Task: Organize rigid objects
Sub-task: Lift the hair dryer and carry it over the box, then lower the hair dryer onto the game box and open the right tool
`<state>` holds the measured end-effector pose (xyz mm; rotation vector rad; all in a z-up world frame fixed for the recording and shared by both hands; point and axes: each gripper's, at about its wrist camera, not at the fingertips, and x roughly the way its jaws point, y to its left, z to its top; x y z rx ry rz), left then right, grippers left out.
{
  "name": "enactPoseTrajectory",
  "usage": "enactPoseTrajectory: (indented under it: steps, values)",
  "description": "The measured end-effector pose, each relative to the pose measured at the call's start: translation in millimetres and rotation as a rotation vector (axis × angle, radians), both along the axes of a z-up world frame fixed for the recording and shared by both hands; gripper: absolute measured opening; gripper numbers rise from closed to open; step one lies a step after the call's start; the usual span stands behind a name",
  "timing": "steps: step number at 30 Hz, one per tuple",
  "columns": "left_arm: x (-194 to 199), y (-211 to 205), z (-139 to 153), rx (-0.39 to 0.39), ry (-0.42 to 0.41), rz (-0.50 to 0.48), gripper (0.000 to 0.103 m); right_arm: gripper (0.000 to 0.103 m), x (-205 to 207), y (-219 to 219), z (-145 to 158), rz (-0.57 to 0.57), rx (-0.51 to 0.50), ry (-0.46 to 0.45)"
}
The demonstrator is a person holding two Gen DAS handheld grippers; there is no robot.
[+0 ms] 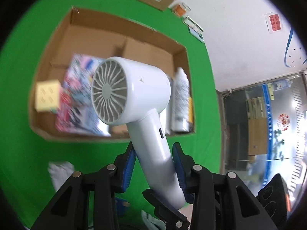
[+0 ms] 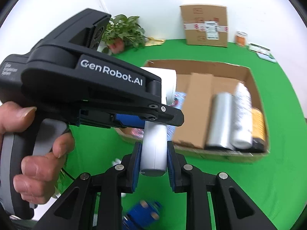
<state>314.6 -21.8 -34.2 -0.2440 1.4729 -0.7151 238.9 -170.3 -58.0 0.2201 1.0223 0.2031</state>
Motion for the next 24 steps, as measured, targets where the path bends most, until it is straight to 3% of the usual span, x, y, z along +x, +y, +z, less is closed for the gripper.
enactPoseTrajectory:
  steps: [8, 19, 22, 24]
  values:
    - [70.3, 16.3, -23.6, 0.052, -0.009, -0.042, 0.034, 0.024, 83.1, 43.1, -24.3, -0.035, 0.065, 0.073]
    - [91.6, 3.0, -78.4, 0.124, 0.055, -0.094, 0.036, 0.026, 142.1, 58.6, -92.2, -0.134, 0.113, 0.219]
    - [86.0, 8.1, -73.5, 0.171, -0.006, -0.107, 0.039, 0.041, 142.3, 62.8, -99.5, -0.115, 0.07, 0.223]
    - [85.5, 17.6, -64.9, 0.172, -0.033, -0.089, 0.04, 0.068, 139.8, 59.9, -101.9, -0.127, 0.071, 0.224]
